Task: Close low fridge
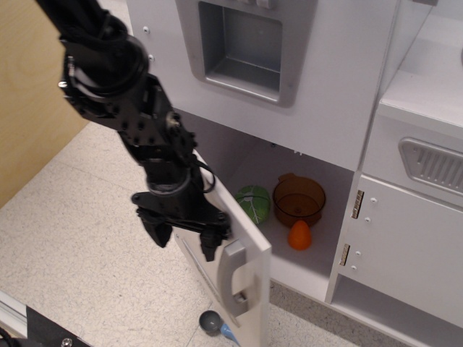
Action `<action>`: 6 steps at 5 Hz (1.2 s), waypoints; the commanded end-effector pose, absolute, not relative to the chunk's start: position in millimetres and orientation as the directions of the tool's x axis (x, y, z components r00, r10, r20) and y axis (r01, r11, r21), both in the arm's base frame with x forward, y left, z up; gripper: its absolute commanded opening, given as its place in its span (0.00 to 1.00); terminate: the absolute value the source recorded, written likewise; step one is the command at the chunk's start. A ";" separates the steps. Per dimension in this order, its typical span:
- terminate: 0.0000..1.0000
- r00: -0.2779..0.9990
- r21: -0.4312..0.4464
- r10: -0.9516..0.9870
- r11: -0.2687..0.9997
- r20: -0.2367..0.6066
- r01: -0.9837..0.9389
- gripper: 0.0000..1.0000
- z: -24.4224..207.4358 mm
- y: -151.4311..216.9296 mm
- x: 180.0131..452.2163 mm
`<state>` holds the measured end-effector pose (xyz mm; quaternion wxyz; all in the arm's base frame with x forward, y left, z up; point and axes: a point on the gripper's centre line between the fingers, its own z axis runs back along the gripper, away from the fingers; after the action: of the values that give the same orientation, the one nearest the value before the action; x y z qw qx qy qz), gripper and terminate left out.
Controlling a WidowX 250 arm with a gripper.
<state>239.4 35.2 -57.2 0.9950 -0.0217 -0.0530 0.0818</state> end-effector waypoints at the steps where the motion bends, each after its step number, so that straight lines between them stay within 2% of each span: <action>1: 0.00 0.963 -0.090 0.239 0.969 0.125 -0.229 1.00 -52.4 3.5 273.0; 6: 0.00 0.906 -0.132 0.375 0.926 0.197 -0.354 1.00 -53.5 -23.7 329.6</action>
<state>314.6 -19.1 -70.5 0.9761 -0.0392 -0.0859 0.1959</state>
